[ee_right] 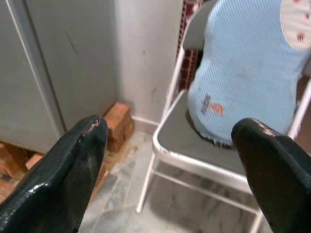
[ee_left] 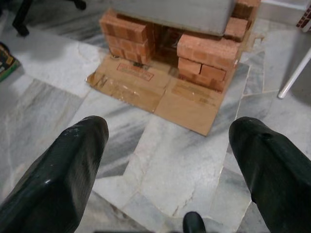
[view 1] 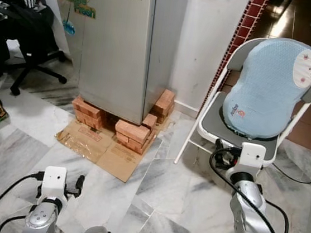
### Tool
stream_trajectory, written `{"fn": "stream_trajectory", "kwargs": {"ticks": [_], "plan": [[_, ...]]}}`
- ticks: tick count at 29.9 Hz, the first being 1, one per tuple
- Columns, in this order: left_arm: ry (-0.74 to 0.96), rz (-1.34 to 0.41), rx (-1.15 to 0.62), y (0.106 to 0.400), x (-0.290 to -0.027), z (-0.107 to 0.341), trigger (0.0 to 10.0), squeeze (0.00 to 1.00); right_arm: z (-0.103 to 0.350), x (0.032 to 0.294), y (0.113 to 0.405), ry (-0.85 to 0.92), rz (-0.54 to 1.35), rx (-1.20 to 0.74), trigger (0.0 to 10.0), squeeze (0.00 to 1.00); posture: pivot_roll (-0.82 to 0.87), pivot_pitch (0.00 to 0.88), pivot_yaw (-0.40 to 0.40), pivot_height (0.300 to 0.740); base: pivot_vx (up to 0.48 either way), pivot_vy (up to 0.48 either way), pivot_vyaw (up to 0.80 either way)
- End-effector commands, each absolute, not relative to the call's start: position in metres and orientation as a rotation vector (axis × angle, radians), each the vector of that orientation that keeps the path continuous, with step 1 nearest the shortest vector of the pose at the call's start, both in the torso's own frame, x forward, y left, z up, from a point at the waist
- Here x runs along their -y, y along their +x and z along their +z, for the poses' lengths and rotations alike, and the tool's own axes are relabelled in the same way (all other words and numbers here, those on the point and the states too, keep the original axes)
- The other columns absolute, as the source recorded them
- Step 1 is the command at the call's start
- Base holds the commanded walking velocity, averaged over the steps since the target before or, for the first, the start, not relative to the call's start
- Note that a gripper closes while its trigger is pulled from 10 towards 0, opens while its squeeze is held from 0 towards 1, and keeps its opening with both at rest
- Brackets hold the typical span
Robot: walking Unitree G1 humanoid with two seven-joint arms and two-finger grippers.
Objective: Restocking fridge
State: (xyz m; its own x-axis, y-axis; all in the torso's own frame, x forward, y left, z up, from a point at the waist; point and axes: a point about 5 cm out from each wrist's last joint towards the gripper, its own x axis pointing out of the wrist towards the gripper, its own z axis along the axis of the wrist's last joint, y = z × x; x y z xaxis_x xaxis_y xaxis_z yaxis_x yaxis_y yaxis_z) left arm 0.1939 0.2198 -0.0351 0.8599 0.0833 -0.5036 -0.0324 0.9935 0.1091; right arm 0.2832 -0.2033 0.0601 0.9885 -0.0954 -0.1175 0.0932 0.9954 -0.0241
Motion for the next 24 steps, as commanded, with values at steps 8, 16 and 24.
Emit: {"fn": "stream_trajectory", "kwargs": {"ticks": [8, 16, 24], "plan": [[0.122, 0.03, -0.428, 0.206, -0.218, -0.023, 10.0, 0.0, 0.069, 0.21, 0.285, 0.008, -0.115, -0.105, 10.0, 0.0, -0.01, 0.0, -0.011, 0.74, 0.0, 0.047, -0.3], [0.149, 0.007, -0.392, 0.212, -0.217, -0.017, 10.0, 0.0, 0.061, 0.202, 0.28, 0.019, -0.093, -0.126, 10.0, 0.0, 0.01, 0.0, -0.011, 0.74, 0.0, 0.48, -0.8], [0.125, 0.0, -0.375, 0.215, -0.208, -0.013, 10.0, 0.0, 0.065, 0.203, 0.284, 0.012, -0.067, -0.119, 10.0, 0.0, 0.02, 0.0, -0.013, 0.74, 0.0, 0.48, -0.8]]}}
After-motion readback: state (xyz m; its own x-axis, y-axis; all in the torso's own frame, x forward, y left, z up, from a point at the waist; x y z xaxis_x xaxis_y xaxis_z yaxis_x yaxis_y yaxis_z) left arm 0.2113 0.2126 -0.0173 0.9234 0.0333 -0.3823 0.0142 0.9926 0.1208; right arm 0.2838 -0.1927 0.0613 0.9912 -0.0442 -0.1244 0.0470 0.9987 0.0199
